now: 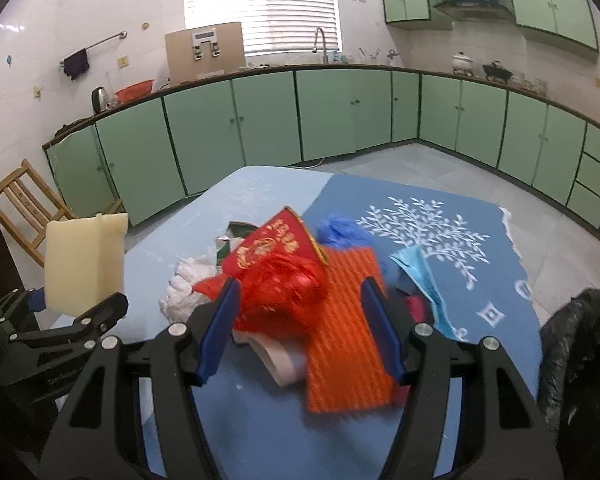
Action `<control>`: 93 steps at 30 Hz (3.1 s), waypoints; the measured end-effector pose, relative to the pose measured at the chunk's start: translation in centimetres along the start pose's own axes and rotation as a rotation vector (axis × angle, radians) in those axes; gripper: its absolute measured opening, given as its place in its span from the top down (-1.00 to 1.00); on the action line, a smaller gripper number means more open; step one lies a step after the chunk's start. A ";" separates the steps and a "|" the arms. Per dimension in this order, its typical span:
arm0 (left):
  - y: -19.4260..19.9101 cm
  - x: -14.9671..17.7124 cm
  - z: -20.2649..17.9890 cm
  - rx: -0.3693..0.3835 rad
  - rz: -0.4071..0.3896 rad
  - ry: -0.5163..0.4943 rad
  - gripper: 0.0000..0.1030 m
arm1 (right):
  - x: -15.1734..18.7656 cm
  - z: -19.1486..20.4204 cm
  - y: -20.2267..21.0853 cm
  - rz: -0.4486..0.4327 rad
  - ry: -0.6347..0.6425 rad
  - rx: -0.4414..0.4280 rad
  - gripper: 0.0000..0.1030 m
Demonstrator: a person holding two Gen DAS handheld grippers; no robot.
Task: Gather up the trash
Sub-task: 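Grasp the yellow sponge with the left gripper while the right gripper grasps the red plastic bag, then carry the yellow sponge and red plastic bag over the bin, then open both grippers to drop the sponge and red bag into the bin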
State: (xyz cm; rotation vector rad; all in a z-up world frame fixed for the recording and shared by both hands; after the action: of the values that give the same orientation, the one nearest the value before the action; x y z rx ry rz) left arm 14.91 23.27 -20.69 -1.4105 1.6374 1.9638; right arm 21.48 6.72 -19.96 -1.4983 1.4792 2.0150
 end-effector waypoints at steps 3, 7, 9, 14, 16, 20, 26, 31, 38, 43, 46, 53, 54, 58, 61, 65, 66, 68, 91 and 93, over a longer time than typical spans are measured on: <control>-0.1 -0.2 0.3 -0.007 -0.001 -0.003 -0.69 | -0.2 0.3 -1.2 0.021 -0.001 -0.003 -0.13; -0.1 -0.5 0.6 -0.009 -0.003 -0.010 -0.69 | 0.3 0.5 -2.5 0.070 -0.021 -0.039 0.17; 0.0 -0.8 0.6 -0.009 -0.006 -0.015 -0.69 | 0.3 0.5 -2.5 0.071 -0.027 -0.047 0.28; 0.7 -1.4 0.4 -0.006 -0.022 -0.028 -0.69 | -0.5 0.8 -1.7 0.056 -0.022 -0.088 0.46; 1.2 -1.5 0.1 -0.001 -0.030 -0.027 -0.69 | -0.9 0.9 -0.8 0.041 -0.016 -0.096 0.50; 2.4 -1.7 -0.8 0.022 -0.043 -0.028 -0.69 | -1.4 0.5 1.2 0.012 -0.029 -0.106 0.53; 4.5 -1.4 -4.2 0.086 -0.058 -0.056 -0.69 | -1.8 -2.1 5.6 -0.037 -0.038 -0.057 0.53; 6.4 -0.9 -8.3 0.158 -0.070 -0.086 -0.69 | -1.5 -6.0 9.4 -0.066 -0.060 0.021 0.53; 8.5 0.3 -15.6 0.282 -0.064 -0.150 -0.69 | 0.5 -12.0 14.3 -0.091 -0.105 0.137 0.53; 9.6 1.4 -20.6 0.372 -0.053 -0.196 -0.69 | 3.1 -17.2 17.5 -0.087 -0.150 0.246 0.53; 10.0 2.2 -23.8 0.423 -0.042 -0.228 -0.69 | 4.7 -20.1 19.3 -0.078 -0.177 0.308 0.53; 10.8 4.4 -30.5 0.527 -0.010 -0.290 -0.69 | 8.9 -25.7 22.0 -0.049 -0.235 0.427 0.53; 11.0 4.9 -31.8 0.545 -0.005 -0.301 -0.69 | 9.5 -26.1 22.3 -0.044 -0.243 0.440 0.53; 11.2 6.0 -35.2 0.585 0.013 -0.323 -0.69 | 11.8 -28.5 23.2 -0.021 -0.287 0.490 0.53; 11.1 6.9 -37.4 0.608 0.026 -0.338 -0.69 | 13.4 -29.8 23.8 -0.008 -0.313 0.515 0.53; 11.3 8.6 -39.5 0.636 0.048 -0.359 -0.69 | 14.9 -31.2 24.0 0.002 -0.335 0.541 0.53; 11.3 8.9 -40.0 0.645 0.055 -0.366 -0.69 | 15.2 -31.5 24.0 0.005 -0.342 0.546 0.53; 11.4 9.3 -40.9 0.658 0.062 -0.378 -0.69 | 16.0 -32.1 23.8 0.013 -0.359 0.551 0.53; 12.3 8.9 -40.6 0.731 0.090 -0.408 -0.81 | 18.3 -33.3 24.4 0.035 -0.422 0.594 -0.38; 12.2 8.2 -39.2 0.710 0.074 -0.402 -0.81 | 17.7 -32.6 24.4 0.022 -0.415 0.583 -0.39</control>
State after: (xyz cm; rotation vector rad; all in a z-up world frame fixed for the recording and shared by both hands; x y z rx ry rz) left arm 22.70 -17.58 -15.92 -0.6511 1.9089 1.3416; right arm 16.31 -37.36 -19.32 -0.7808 1.6878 1.5687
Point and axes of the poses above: each gripper's, at about its wrist camera, not at the fingertips, and y roughly against the way its jaws point, z to its left, x to its underside, the point moved 5 cm from there along -y, roughly the way its jaws point, and after that the axes turned 8 degrees about y, right-handed, at the moved point
